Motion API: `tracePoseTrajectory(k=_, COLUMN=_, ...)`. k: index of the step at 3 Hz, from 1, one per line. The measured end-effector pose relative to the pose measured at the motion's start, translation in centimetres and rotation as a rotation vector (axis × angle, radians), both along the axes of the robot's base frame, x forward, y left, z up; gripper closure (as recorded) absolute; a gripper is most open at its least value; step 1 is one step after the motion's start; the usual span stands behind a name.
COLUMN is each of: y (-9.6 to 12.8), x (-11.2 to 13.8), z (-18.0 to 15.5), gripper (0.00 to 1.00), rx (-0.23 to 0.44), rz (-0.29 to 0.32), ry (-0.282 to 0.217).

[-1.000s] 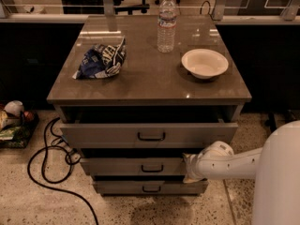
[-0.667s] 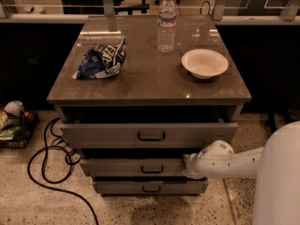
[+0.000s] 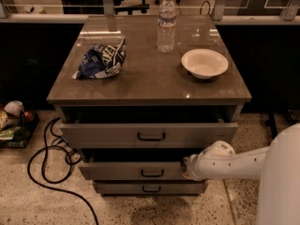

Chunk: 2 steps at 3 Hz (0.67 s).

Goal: Open middle drawer

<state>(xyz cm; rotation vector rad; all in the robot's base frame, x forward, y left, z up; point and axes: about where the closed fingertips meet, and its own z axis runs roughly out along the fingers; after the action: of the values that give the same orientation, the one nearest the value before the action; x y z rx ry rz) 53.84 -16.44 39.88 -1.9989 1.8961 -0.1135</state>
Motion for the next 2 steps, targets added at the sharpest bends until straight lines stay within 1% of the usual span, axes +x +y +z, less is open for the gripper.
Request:
tracePoseTrajectory(k=1, y=0.1, x=-0.2, z=0.0, gripper=1.00, rx=0.005, rz=-0.001, ry=-0.001)
tracePoseTrajectory(k=2, y=0.1, x=-1.4, z=0.0, gripper=1.00, rx=0.030, rz=-0.008, ry=-0.005)
